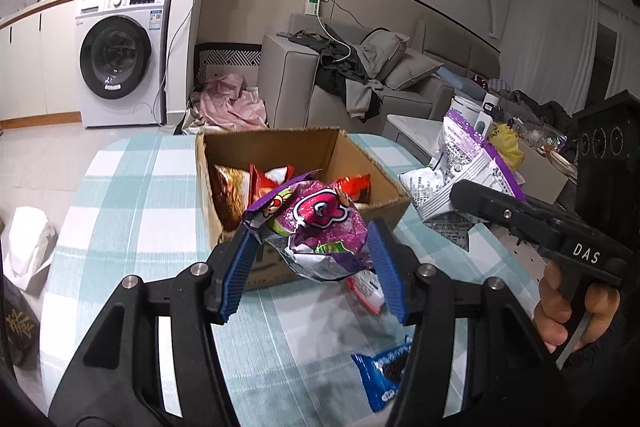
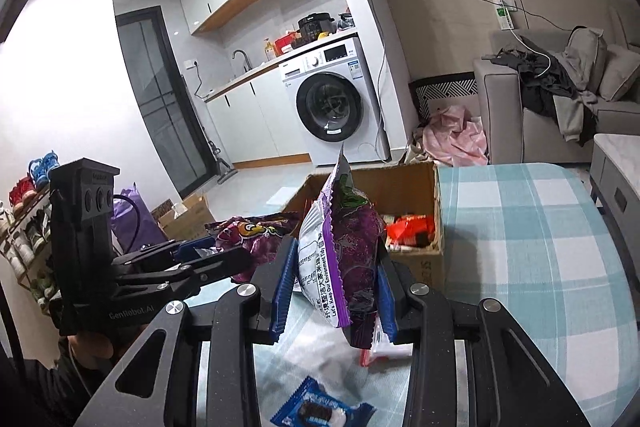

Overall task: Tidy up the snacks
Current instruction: 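Lift both held bags over the box with both grippers, then open both grippers to drop the bags into the box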

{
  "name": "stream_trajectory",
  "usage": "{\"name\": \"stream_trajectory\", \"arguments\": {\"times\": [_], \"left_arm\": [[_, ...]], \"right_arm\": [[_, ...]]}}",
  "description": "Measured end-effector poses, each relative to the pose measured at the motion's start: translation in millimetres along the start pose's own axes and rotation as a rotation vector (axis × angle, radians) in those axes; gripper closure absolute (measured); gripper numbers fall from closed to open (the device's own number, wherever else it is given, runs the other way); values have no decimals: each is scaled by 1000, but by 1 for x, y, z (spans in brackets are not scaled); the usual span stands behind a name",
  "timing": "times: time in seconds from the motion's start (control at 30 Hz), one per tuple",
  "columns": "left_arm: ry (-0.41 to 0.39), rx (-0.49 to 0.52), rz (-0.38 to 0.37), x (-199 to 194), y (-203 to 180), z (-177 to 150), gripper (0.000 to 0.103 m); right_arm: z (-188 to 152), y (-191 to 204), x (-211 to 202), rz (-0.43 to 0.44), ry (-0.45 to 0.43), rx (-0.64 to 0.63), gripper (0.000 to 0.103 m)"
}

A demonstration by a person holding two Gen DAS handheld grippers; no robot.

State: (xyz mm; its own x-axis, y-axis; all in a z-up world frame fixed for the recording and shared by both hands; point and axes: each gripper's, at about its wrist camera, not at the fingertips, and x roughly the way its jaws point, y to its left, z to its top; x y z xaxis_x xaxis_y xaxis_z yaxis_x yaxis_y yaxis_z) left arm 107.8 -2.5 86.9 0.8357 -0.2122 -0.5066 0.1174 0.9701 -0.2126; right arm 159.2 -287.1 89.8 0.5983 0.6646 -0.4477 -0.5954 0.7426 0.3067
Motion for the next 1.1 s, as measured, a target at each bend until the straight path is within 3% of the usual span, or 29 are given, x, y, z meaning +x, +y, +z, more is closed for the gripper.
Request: {"name": "stream_trajectory", "arguments": {"times": [0.67, 1.1], "left_arm": [[-8, -15, 31, 48, 10, 39, 50], [21, -27, 56, 93, 20, 40, 50]], "right_arm": [[28, -18, 34, -10, -1, 44, 67], [34, -34, 64, -17, 22, 68, 67]]}}
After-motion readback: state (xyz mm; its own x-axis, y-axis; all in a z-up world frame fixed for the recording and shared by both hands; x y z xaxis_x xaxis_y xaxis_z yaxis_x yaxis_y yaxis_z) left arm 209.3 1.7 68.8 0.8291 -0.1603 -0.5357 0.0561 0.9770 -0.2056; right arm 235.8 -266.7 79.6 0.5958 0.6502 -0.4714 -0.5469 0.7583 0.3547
